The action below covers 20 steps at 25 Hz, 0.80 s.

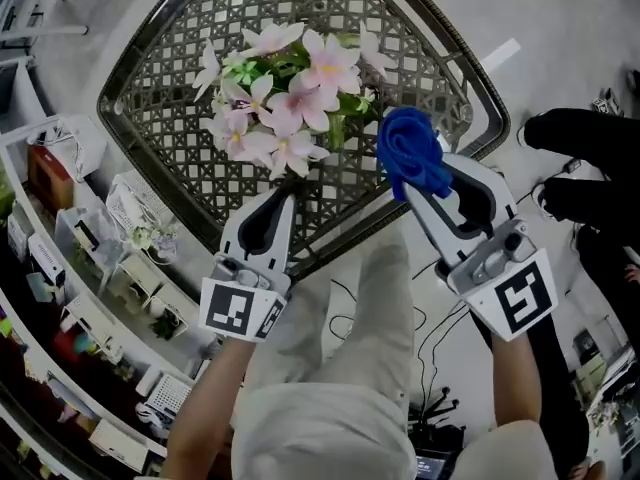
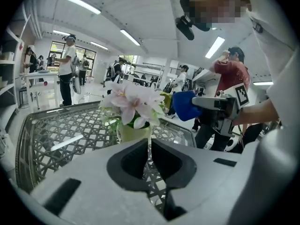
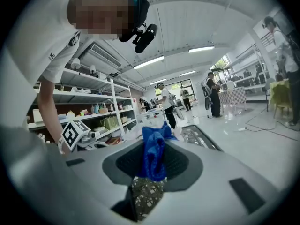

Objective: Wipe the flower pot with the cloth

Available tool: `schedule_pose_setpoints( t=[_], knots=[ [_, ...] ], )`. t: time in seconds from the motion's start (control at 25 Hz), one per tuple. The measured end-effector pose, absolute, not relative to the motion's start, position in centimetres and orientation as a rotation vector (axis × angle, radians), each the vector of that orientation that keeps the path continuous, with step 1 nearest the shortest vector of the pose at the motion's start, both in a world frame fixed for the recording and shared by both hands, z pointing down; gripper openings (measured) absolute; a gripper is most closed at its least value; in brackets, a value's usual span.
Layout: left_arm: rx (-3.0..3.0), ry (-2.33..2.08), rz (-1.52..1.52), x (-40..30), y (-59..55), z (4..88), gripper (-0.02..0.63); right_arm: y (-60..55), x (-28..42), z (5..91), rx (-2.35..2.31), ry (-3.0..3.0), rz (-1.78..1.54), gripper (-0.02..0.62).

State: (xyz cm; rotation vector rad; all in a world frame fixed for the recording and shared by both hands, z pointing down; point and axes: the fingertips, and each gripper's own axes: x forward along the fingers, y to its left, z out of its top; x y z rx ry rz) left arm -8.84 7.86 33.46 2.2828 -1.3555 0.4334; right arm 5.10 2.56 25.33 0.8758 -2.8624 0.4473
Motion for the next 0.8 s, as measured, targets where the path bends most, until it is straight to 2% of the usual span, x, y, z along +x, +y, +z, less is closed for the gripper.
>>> schedule_pose_setpoints(
  t=[0.2,0.56,0.8],
  knots=[
    [2.269,-1.399,0.427,-9.4,6.2,36.7,0.033,0.8,5.5,29.8,0.881,-2.836,0.445,0.118],
    [2.243,-1.477,0.389,-7.8,3.8,39.4,0.236,-3.7,3.0,33.2,0.737,-2.863,0.422,0.118],
    [2.212,-1.549,0.387,-8.2,2.4,39.8,0.253,-6.4,1.8,35.1,0.631,-2.851,0.403,0.118]
  ],
)
